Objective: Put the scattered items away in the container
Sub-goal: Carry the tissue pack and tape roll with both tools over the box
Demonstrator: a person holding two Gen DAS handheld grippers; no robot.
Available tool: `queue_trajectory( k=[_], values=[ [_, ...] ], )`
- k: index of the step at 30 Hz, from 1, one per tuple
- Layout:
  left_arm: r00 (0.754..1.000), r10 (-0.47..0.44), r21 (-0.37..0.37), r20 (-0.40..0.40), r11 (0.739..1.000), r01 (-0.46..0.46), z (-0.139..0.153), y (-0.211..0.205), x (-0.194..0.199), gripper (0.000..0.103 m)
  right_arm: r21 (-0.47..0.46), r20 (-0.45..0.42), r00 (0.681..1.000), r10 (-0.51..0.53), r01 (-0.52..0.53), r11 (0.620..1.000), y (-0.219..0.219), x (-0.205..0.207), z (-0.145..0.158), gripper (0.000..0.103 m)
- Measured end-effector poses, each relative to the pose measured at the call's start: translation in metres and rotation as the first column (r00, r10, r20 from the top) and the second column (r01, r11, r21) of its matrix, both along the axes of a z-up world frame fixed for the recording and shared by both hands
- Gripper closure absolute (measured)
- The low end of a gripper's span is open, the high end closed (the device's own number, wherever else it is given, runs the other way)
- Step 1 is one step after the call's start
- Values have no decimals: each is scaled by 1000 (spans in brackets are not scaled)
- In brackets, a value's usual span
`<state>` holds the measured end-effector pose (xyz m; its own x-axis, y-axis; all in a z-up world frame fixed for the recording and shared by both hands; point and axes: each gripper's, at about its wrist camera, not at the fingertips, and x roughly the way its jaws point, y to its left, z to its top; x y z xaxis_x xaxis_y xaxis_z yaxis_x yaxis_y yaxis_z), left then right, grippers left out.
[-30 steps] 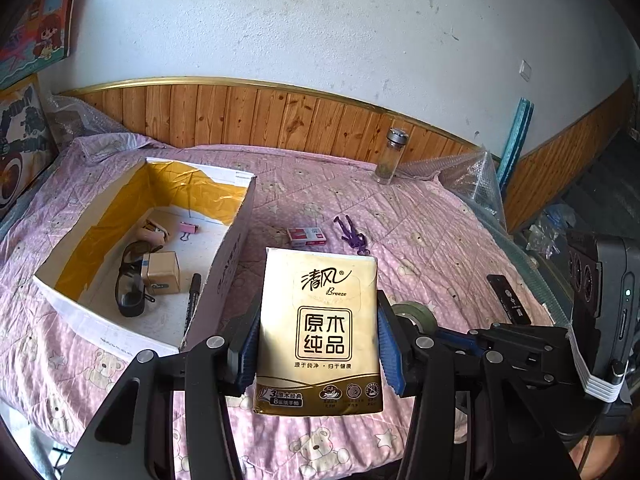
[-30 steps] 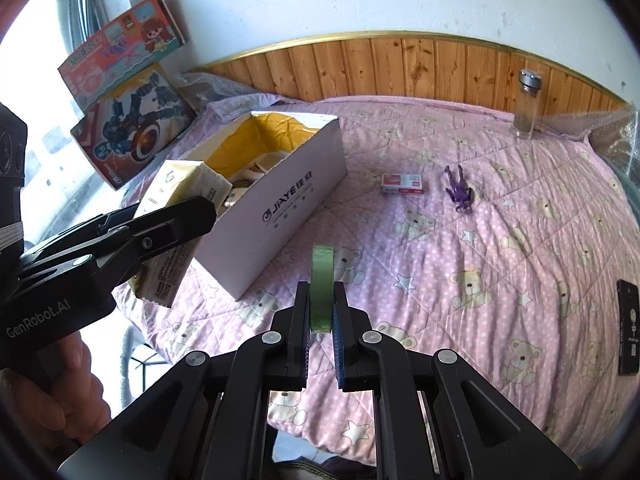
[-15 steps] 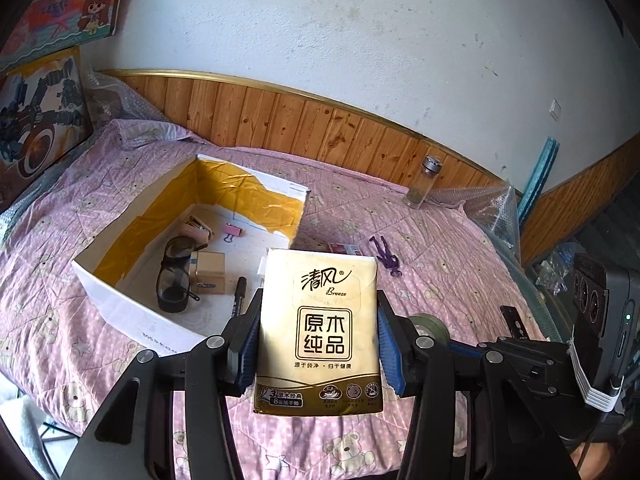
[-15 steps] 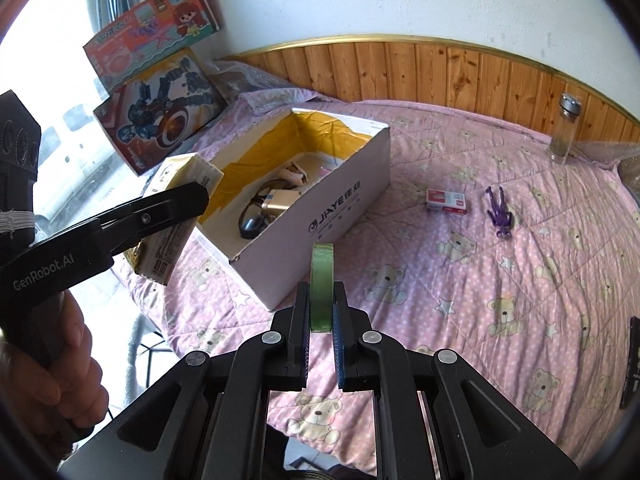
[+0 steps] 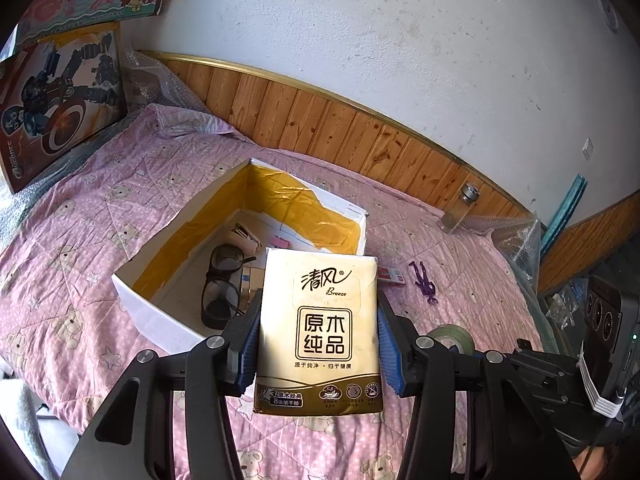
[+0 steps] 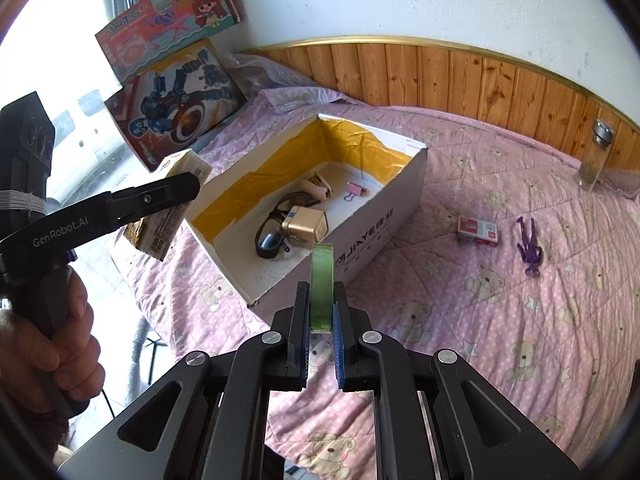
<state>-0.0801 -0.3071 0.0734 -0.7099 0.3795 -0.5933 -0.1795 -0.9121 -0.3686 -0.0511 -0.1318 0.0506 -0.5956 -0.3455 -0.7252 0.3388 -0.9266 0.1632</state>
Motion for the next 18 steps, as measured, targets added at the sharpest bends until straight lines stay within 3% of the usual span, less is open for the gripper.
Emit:
queue_trajectory(
  k=[18],
  values=[
    [997,-47,21,62,999,45,-7,9,-81,52,21,-5,1000,26,-26,999,-14,-87,19,92]
  ],
)
